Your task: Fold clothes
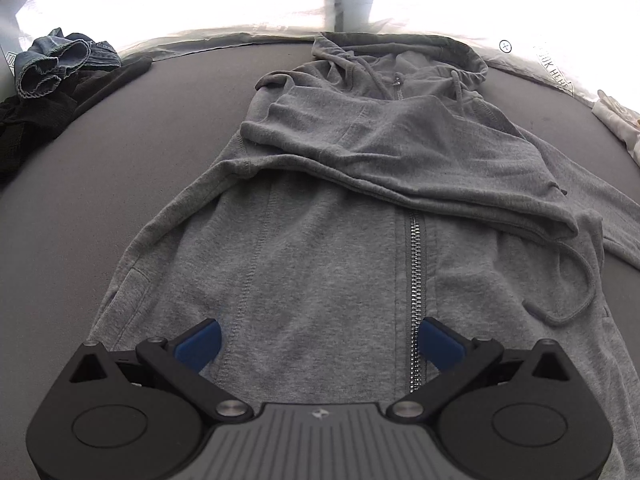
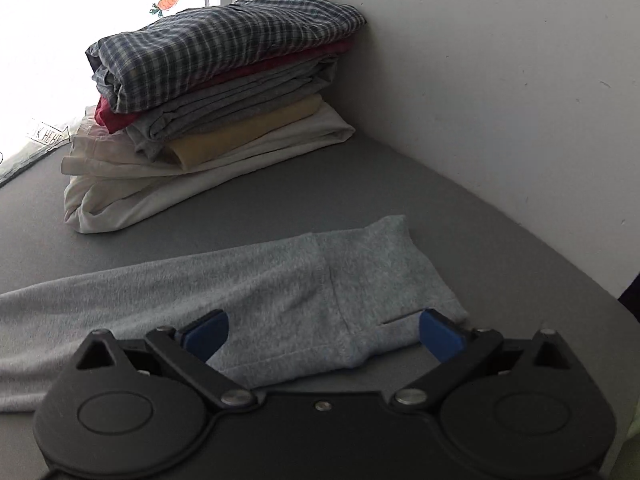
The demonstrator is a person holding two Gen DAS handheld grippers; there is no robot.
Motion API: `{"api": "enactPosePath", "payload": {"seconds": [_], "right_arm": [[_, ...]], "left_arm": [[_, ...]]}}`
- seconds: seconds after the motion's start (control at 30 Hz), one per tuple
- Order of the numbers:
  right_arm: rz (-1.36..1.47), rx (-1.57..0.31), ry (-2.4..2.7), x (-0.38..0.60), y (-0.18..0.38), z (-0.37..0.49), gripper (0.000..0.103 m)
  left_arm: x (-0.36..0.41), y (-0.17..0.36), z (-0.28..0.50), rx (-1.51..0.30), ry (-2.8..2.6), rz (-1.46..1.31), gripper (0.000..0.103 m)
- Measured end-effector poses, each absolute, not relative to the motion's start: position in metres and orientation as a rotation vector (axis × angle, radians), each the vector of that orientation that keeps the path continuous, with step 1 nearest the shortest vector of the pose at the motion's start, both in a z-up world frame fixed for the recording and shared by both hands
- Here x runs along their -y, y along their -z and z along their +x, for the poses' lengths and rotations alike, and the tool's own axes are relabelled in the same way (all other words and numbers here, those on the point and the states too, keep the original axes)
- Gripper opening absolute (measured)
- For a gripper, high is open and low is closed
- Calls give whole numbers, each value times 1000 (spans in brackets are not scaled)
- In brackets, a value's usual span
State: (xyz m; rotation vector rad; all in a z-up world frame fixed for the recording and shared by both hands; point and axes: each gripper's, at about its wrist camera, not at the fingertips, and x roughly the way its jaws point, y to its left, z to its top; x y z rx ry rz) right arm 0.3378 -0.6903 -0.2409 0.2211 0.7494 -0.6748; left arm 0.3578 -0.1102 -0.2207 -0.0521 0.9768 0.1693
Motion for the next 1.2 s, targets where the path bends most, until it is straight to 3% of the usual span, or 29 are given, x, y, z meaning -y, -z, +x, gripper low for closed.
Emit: {"api": "enactPosePath", "payload": {"seconds": [0.27,0.33,0.4,0.43,0.47,0.5,0.57,0.87,1.2], "right_arm": [[293,-735,724,722,250,340,103],[293,-732,727,721,247,340,98],[278,-722,722,717,243,338,71],[271,-715,706,715,240,336,64],[290,-706,656,715,238,334,35],[318,-702,642,714,236,333,22],[379,-691,619,714,232,329,13],[922,-459,532,703,233,293,10],[1430,-300,246,613,244,293,10]], "left_arm": [[109,219,366,-1028,-172,-58,103],[109,220,366,-1026,-171,-59,103],[108,220,365,-1022,-169,-60,103],[108,220,365,-1021,-169,-59,103],[108,220,365,-1020,-168,-59,103],[108,220,365,-1019,-166,-59,103],[108,220,366,-1018,-161,-57,103],[105,220,369,-1013,-111,-36,103],[86,207,380,-1075,-18,-53,103]]}}
